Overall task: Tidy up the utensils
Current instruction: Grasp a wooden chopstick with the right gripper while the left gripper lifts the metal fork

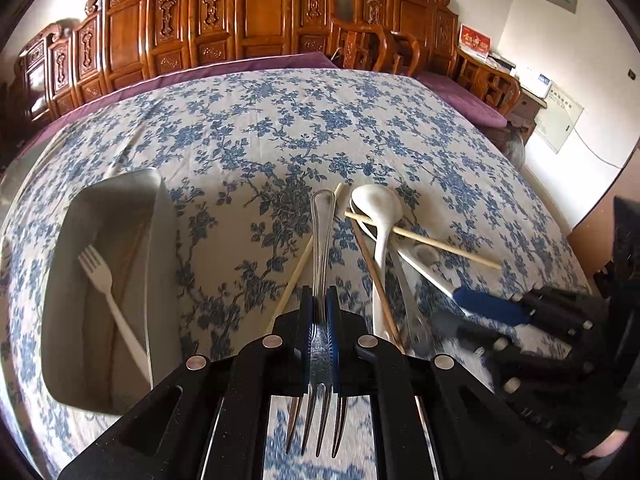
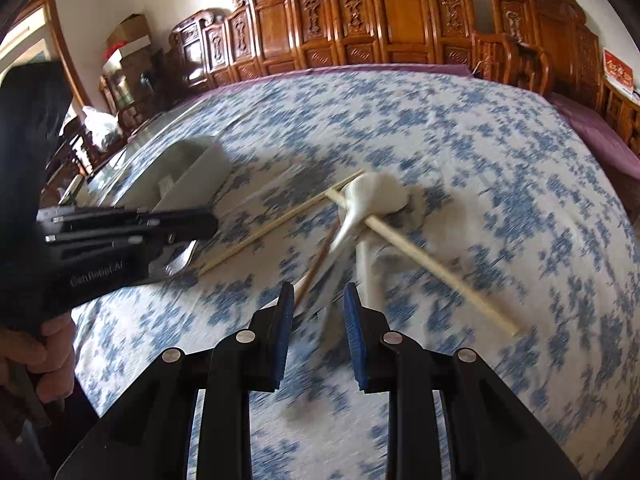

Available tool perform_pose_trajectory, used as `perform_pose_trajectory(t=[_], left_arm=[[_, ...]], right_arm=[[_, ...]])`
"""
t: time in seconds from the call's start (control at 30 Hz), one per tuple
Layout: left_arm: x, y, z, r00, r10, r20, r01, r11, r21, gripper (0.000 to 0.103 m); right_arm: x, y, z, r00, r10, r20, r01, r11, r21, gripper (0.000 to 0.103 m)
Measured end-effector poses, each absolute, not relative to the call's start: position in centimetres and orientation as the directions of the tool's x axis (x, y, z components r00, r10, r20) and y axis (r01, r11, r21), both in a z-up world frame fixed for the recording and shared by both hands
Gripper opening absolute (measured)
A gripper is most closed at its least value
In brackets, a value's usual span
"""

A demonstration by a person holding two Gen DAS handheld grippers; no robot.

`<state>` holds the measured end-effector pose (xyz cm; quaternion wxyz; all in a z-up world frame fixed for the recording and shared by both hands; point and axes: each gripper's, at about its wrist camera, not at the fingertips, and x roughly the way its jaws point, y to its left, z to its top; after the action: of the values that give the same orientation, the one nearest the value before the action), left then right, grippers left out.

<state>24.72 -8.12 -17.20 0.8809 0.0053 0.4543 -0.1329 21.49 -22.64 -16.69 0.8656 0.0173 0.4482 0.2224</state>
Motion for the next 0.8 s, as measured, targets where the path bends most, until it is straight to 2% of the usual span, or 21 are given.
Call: perform_pose_trajectory(t=[0.67,0.8], left_arm=[[20.1,-6.0,-15.2,0.586,-0.262,-0.767,0.235,0.960,-0.149,0.006],[20.1,-5.6,-14.5,0.598,-0.261,-0.758,0.231,0.962,-0.148,0.006]], right_arm=[[19.0,-19.4,-19.8,0.411,0.346,-0.843,-0.317,0.922,0.224,0.027],[19.4,-19.7,-19.9,0.405,0.348,-0.845,-0.298,0.924,0.237,0.018]])
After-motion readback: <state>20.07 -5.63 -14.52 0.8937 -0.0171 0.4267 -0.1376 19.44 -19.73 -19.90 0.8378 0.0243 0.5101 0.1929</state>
